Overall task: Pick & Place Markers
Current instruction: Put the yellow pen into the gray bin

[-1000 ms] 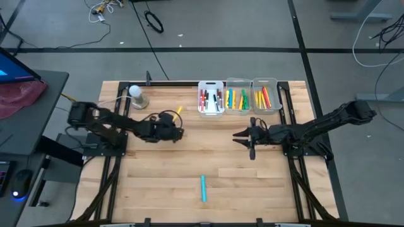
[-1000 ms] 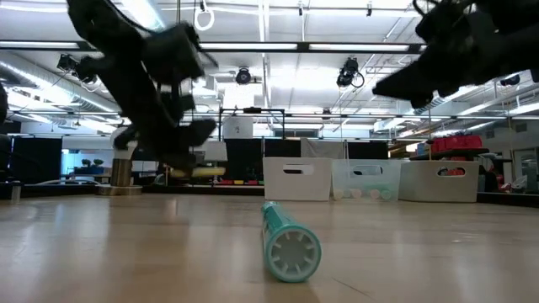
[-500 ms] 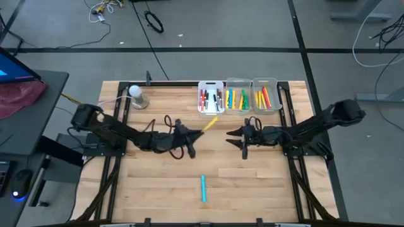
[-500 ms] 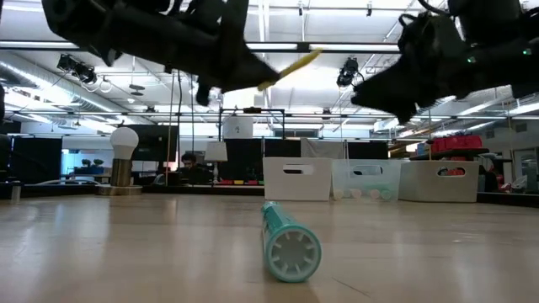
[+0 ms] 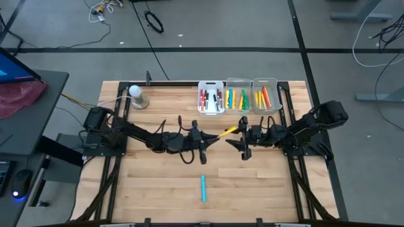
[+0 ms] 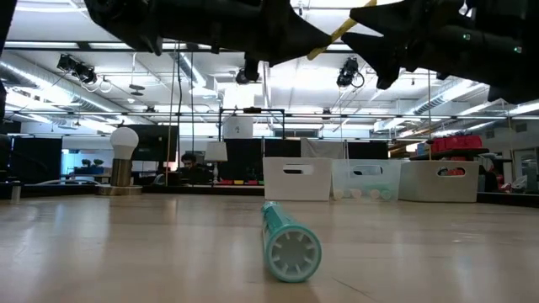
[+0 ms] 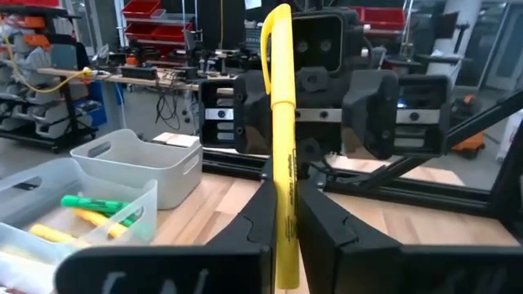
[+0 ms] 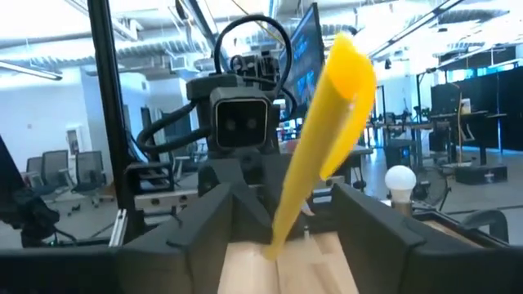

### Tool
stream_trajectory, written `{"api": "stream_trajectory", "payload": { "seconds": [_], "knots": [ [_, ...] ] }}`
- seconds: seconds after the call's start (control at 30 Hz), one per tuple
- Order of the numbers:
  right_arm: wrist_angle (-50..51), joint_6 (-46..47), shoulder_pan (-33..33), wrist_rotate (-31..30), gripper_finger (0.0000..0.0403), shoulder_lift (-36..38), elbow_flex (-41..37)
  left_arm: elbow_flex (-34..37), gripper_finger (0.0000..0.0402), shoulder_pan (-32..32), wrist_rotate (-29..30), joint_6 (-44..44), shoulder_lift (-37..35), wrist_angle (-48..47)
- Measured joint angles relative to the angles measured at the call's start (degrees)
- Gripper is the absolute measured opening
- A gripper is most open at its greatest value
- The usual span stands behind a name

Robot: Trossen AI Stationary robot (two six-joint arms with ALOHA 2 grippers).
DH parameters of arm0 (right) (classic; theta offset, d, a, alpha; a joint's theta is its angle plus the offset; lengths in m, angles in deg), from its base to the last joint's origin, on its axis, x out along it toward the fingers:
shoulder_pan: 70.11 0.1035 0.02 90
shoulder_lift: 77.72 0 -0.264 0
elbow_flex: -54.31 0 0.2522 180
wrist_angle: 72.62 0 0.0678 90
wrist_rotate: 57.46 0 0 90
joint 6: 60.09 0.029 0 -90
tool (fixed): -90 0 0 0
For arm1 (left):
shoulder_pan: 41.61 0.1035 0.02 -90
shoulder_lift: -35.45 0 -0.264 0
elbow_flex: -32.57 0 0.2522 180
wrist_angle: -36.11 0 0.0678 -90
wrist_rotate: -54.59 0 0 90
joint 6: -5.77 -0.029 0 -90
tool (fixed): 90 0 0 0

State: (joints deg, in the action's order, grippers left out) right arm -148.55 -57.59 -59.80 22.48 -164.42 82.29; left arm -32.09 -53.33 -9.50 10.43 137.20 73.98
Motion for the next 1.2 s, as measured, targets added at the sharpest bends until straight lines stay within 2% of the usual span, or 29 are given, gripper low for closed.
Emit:
{"api": "stream_trajectory", "payload": {
  "seconds": [0.2, 0.33, 0.7, 0.83, 1.03, 1.2],
  "knots": [
    [-0.2, -0.1, 0.0, -3.1, 0.0156, 0.3, 0.0, -0.5, 0.0034, 0.0, -0.7, -0.5, 0.0, -0.8],
    [-0.3, -0.1, 0.0, -3.0, 0.0119, 0.4, 0.0, -0.5, 0.0032, 0.1, -0.7, -0.4, 0.0, -0.8],
    [-0.3, 0.0, 0.0, -1.3, 0.0047, 0.4, 0.0, -0.6, 0.0041, 0.9, -1.1, 1.8, 0.0, -1.7],
    [-0.1, -0.1, 0.0, -1.2, 0.0014, 0.4, 0.0, -0.6, 0.0067, 1.0, -0.8, 2.7, -0.1, -3.0],
    [2.9, 0.7, 0.0, -1.3, 0.0011, 2.2, 0.0, -0.6, 0.0131, 1.6, -0.5, 4.1, -0.1, -10.1],
    [14.1, 0.0, 0.2, -4.2, 0.0011, 9.4, 0.0, -0.6, 0.0189, 2.6, -0.4, 7.4, -0.1, -16.6]
  ]
}}
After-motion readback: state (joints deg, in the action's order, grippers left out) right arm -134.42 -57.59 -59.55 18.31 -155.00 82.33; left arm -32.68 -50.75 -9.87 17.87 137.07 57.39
